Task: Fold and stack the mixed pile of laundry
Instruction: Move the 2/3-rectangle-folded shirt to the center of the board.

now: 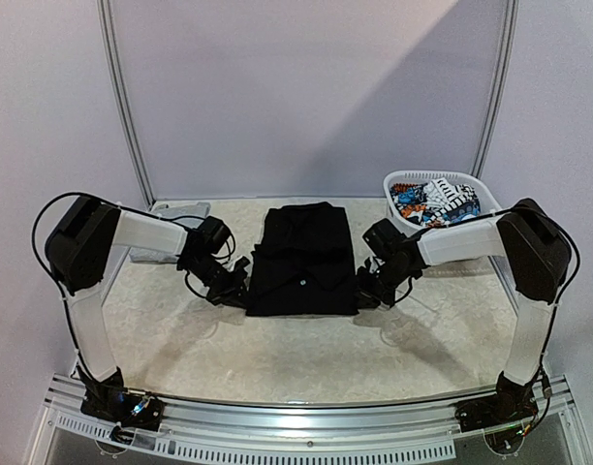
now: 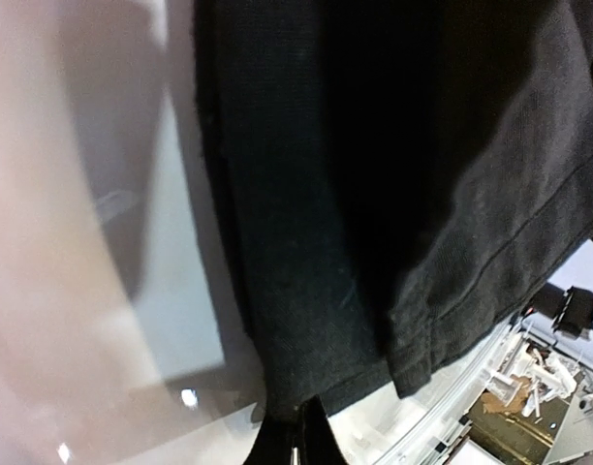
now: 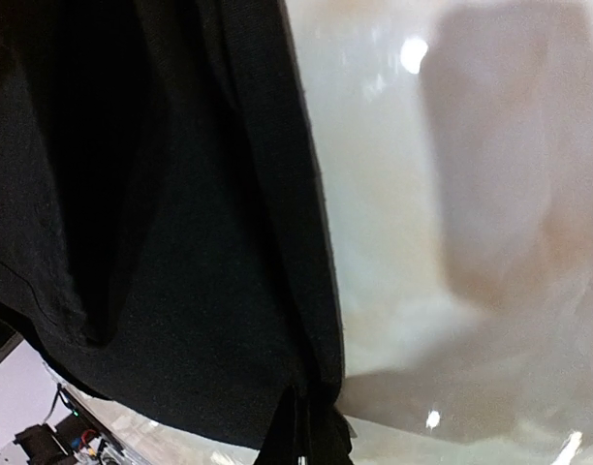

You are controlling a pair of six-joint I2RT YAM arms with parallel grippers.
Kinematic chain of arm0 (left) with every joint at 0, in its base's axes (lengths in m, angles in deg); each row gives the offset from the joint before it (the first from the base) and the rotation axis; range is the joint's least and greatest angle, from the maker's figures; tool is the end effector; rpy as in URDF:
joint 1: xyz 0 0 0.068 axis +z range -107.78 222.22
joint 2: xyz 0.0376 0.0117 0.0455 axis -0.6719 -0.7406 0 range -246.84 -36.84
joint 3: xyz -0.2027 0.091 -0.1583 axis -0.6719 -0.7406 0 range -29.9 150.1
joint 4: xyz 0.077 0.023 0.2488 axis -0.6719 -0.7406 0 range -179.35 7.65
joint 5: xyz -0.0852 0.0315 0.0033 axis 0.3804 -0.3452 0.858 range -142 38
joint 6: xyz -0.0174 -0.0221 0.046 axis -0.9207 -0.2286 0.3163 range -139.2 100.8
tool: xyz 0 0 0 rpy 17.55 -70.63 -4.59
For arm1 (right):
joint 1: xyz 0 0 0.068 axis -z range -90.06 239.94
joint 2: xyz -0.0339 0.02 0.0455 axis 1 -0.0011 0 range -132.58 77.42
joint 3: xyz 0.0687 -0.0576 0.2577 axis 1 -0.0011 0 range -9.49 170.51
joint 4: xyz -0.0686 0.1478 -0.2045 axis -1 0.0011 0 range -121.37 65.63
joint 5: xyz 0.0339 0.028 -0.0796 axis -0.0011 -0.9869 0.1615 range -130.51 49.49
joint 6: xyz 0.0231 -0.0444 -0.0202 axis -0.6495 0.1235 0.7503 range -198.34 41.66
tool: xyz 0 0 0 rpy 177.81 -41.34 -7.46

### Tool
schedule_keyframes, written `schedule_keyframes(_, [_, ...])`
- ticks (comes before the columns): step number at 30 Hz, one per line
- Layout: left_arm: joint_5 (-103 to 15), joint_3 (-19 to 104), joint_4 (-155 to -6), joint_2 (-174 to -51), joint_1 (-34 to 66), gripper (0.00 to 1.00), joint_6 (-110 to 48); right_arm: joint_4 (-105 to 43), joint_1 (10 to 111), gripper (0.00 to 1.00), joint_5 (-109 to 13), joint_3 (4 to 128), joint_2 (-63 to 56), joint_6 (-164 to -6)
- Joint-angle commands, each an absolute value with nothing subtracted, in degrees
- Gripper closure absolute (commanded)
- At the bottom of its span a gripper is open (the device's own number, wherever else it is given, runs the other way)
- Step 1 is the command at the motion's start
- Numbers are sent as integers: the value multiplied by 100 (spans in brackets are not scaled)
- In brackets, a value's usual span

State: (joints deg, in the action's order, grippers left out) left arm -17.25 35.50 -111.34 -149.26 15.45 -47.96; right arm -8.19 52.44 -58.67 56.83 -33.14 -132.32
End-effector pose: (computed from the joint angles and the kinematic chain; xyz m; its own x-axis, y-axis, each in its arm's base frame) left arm 0.3092 -0.1787 0.1190 -0.9967 0.0599 0.0541 0.0155 0.7990 -0.6011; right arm 0.2880 0.2350 0.1332 -0.9754 0.2203 0.0069 0.1965 0.8550 0.4799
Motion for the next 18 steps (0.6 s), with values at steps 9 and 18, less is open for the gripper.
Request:
schedule_keyframes(9, [-2102, 1915, -11553, -13488, 778, 100, -4940, 658, 3902, 100, -4963, 4946, -2628, -13700])
schedule_keyframes(18, [-2207, 1320, -12395, -12106, 567, 64, -5020, 1816, 3133, 88, -4658, 5189, -2297, -14150])
